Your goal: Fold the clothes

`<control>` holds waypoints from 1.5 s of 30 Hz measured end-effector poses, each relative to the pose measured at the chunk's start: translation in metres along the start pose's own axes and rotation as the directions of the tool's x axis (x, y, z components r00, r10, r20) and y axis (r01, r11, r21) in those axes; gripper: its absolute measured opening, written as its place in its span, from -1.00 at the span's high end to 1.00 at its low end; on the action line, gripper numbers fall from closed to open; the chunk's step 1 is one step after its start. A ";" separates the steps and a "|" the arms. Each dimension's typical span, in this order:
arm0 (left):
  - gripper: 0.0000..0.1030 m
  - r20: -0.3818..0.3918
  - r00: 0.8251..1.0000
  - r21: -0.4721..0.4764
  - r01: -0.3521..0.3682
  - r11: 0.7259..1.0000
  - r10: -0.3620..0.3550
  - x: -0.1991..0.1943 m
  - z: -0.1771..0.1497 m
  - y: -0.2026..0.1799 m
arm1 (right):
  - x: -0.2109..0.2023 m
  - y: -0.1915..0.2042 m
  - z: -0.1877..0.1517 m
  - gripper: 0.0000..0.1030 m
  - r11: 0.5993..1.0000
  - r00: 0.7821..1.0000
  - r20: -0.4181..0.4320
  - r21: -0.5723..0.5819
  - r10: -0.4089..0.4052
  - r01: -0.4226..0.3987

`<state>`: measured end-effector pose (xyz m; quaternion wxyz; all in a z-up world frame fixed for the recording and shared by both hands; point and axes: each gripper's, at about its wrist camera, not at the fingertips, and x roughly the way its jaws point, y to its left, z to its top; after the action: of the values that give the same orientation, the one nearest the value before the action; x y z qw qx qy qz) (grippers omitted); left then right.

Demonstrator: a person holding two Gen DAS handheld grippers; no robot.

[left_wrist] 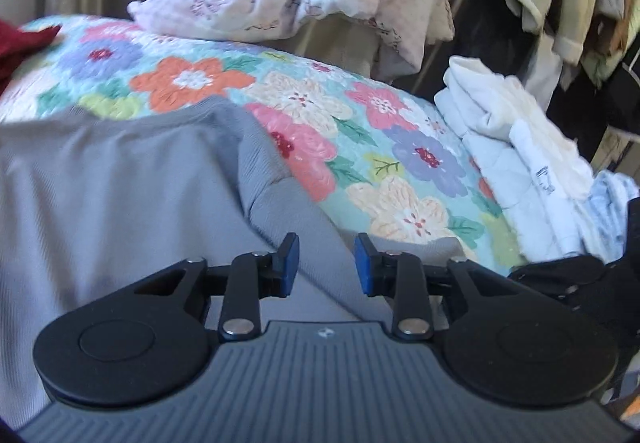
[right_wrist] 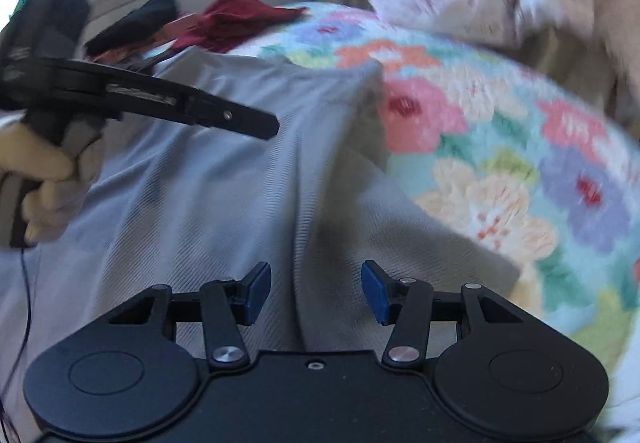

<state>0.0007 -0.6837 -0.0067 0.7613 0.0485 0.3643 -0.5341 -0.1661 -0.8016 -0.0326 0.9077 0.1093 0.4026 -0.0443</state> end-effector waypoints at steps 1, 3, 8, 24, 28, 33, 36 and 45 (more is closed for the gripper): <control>0.34 -0.012 1.000 0.009 -0.002 1.000 0.003 0.008 0.003 0.000 | 0.008 -0.004 -0.001 0.11 1.000 1.000 0.013 0.025 0.006 -0.006; 0.26 -0.037 0.999 0.028 -0.014 1.000 0.015 0.024 0.010 -0.001 | 0.017 -0.005 0.001 0.95 1.000 0.999 0.039 0.022 -0.022 0.021; 0.12 -0.043 0.999 -0.031 -0.031 0.999 0.030 0.041 0.022 0.010 | -0.004 -0.023 0.020 0.97 0.985 0.961 0.231 0.122 -0.150 0.124; 0.83 -0.086 0.996 0.007 0.005 1.000 -0.005 0.120 0.047 -0.003 | -0.038 -0.091 0.059 0.99 0.929 0.859 0.403 0.316 -0.315 0.192; 0.86 -0.079 0.997 -0.043 0.001 0.999 -0.004 0.136 0.052 -0.001 | -0.047 -0.116 0.043 0.81 0.906 0.900 0.325 0.395 -0.290 0.149; 0.86 -0.075 0.997 -0.053 -0.020 0.998 0.016 0.144 0.052 -0.004 | -0.040 -0.119 -0.001 -0.07 0.855 0.947 0.218 0.509 -0.236 0.096; 0.86 -0.066 0.998 -0.064 -0.023 0.998 0.019 0.143 0.053 -0.005 | -0.030 -0.118 -0.013 -0.13 0.844 0.961 0.198 0.533 -0.191 0.058; 0.86 -0.015 1.000 -0.069 -0.016 0.997 0.015 0.127 0.060 -0.008 | -0.002 -0.102 -0.014 0.73 0.874 0.956 0.204 0.478 -0.211 0.091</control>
<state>0.0448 -0.8140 -0.0371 0.7642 0.0287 0.3876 -0.5147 -0.1947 -0.8973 -0.0567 0.8922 0.2844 0.2702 -0.2238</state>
